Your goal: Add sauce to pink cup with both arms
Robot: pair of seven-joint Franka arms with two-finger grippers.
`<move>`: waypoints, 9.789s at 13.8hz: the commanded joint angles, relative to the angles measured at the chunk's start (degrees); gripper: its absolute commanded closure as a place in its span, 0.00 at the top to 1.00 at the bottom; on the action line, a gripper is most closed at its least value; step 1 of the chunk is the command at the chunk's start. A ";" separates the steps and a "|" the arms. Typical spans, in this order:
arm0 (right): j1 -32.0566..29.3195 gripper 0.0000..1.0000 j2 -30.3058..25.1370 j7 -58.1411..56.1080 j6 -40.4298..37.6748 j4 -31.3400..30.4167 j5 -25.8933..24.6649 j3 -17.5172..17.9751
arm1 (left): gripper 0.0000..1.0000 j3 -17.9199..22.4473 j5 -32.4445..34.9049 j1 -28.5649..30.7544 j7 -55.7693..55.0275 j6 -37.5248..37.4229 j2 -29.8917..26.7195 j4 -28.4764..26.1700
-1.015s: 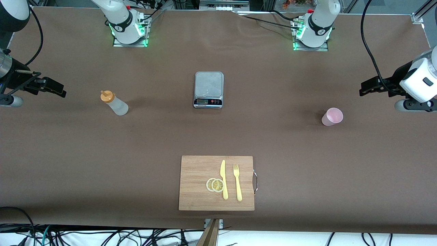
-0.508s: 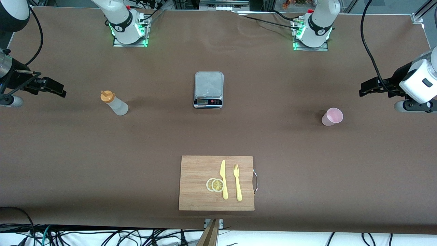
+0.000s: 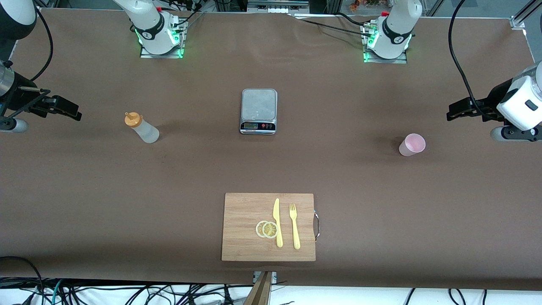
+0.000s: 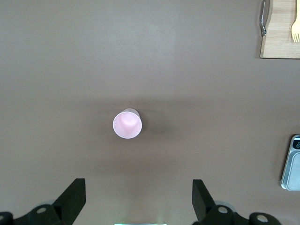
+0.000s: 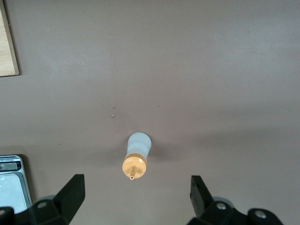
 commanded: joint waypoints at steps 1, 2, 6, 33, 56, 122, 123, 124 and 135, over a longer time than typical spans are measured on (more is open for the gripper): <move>-0.28 1.00 -1.34 -0.49 -0.85 -0.40 0.24 0.01 | 1.00 0.16 -0.85 0.19 0.72 -0.95 0.57 0.59; -0.28 1.00 -1.34 -0.49 -0.85 -0.40 0.24 0.01 | 1.00 0.16 -0.85 0.28 0.72 -0.87 0.57 -0.11; -0.28 1.00 -1.34 -0.49 -0.85 -0.40 0.24 0.01 | 1.00 0.42 -0.50 0.28 0.72 -0.78 0.57 -0.29; -0.28 1.00 -1.34 -0.49 -0.85 -0.40 0.24 -0.08 | 1.00 7.72 2.67 1.25 13.99 49.93 4.35 -43.53; -0.28 1.00 -1.34 -0.49 -1.47 -0.40 0.24 -0.08 | 0.33 7.72 -0.31 0.72 17.77 53.27 8.66 -42.83; -17.15 1.00 43.57 -158.26 -16.24 -7.26 48.75 -4.57 | 1.00 2.88 1.61 -3.67 3.71 -4.46 -3.56 -1.08; -17.06 1.00 43.75 -158.26 -16.24 -7.17 48.75 -3.78 | 1.00 2.88 1.53 -3.67 3.63 -4.56 -3.56 -1.17; -17.06 1.00 44.01 -158.17 -16.23 -6.65 48.75 -3.25 | 1.00 2.88 1.44 -3.76 3.62 -4.56 -3.47 -1.26; -15.48 0.48 45.33 -152.20 -15.97 -5.33 49.36 -1.66 | 1.00 3.06 0.82 -3.85 3.89 -5.00 -1.97 -0.82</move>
